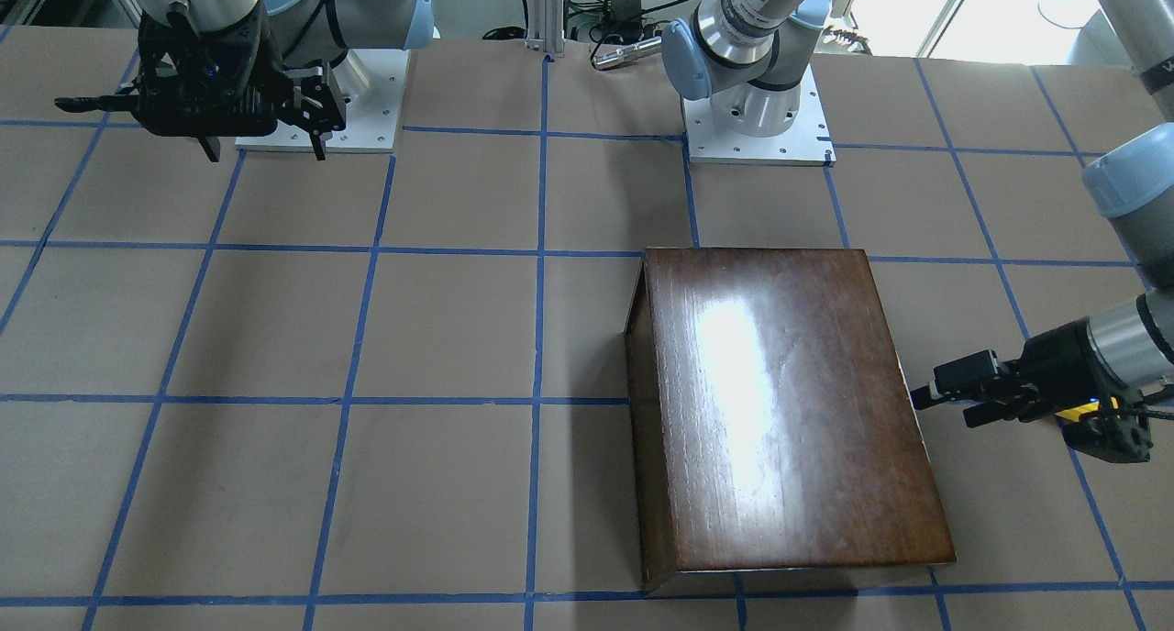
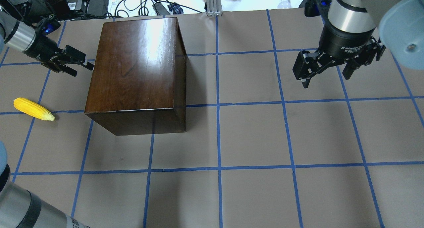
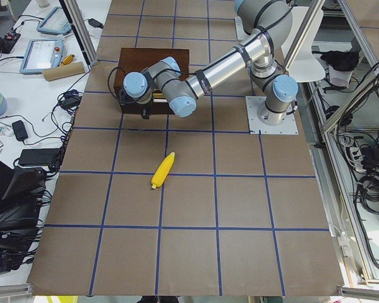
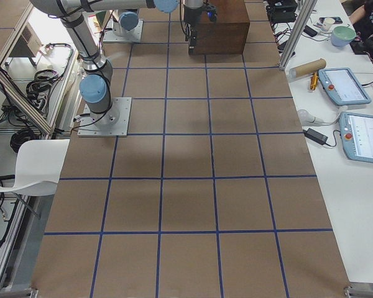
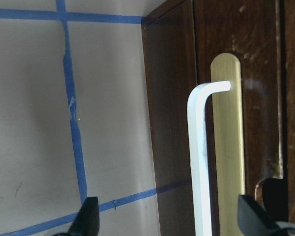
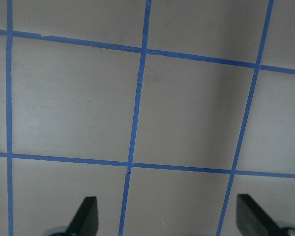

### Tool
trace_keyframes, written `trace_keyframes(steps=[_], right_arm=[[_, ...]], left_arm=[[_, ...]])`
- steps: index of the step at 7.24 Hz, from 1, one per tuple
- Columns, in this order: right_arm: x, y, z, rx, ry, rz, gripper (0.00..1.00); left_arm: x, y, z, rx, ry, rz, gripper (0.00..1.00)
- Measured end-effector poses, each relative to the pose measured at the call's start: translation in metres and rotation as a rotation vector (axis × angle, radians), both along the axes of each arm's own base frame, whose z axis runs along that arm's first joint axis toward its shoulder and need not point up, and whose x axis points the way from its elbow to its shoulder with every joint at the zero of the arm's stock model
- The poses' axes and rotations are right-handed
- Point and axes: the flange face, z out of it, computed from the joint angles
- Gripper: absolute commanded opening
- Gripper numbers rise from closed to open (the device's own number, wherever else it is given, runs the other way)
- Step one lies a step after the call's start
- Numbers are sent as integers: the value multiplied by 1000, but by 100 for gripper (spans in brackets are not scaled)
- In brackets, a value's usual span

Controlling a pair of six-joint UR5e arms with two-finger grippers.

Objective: Open drawer and put corn inside
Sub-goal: 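Hook the left gripper onto the white drawer handle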

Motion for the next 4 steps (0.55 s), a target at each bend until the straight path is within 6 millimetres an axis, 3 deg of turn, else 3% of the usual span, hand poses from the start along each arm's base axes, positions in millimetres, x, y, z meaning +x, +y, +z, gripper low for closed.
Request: trace_keyframes(steps=[4], right_arm=[[0,0,0,0,0,0,100]], left_arm=[[-4,4,-25,43,23,0,100]])
